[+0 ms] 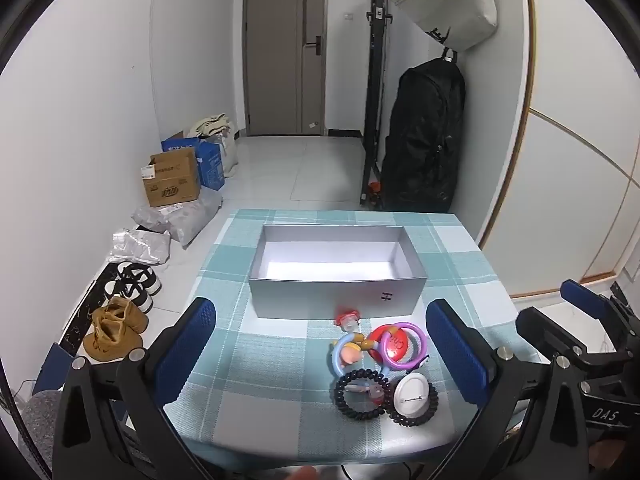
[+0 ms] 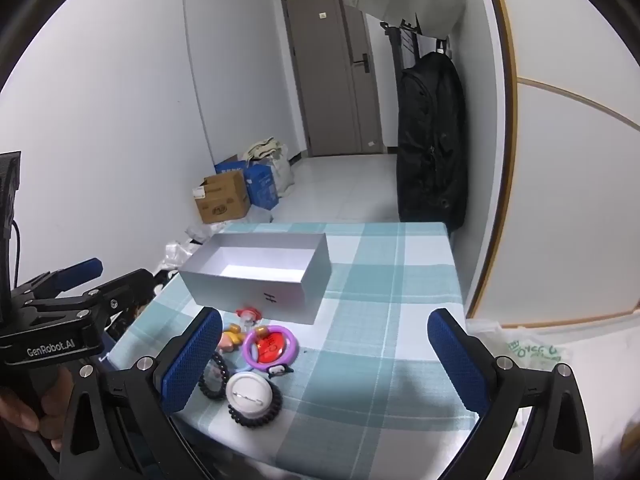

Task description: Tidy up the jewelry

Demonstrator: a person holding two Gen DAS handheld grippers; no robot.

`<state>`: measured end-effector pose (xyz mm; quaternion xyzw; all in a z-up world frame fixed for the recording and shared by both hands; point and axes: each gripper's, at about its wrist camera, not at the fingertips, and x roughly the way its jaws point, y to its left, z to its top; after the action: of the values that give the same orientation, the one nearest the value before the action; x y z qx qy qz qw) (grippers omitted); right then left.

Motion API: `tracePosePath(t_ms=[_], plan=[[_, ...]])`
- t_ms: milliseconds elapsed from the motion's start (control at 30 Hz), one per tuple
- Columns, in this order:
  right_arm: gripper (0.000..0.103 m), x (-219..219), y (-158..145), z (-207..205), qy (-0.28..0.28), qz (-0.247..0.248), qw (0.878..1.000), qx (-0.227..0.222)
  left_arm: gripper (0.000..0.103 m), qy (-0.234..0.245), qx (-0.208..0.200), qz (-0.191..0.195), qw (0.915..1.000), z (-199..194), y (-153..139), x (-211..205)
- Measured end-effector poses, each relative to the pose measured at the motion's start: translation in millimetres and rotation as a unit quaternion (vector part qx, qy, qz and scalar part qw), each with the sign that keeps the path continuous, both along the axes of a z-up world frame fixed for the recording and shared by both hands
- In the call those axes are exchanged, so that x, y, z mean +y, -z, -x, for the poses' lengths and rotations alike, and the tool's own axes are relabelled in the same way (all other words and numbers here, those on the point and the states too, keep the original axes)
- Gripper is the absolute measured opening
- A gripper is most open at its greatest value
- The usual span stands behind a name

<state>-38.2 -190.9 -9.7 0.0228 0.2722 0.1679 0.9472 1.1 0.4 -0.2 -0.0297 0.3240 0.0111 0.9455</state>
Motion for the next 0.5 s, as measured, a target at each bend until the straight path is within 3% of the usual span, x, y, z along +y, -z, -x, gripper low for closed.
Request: tracePosePath(t_ms=[133, 500], plan=[[0.103, -2.0, -0.2, -4.3, 0.003, 0.004, 1.000, 0.011, 0.102, 0.000, 0.002, -0.020, 0.9998, -3.9, 1.2, -6.4], [0.103, -3.0, -2.5, -0.6, 0.013, -0.001, 1.000, 0.009, 0.102, 0.011, -0.006, -0.011, 0.9999, 2.7, 5.0, -3.7]])
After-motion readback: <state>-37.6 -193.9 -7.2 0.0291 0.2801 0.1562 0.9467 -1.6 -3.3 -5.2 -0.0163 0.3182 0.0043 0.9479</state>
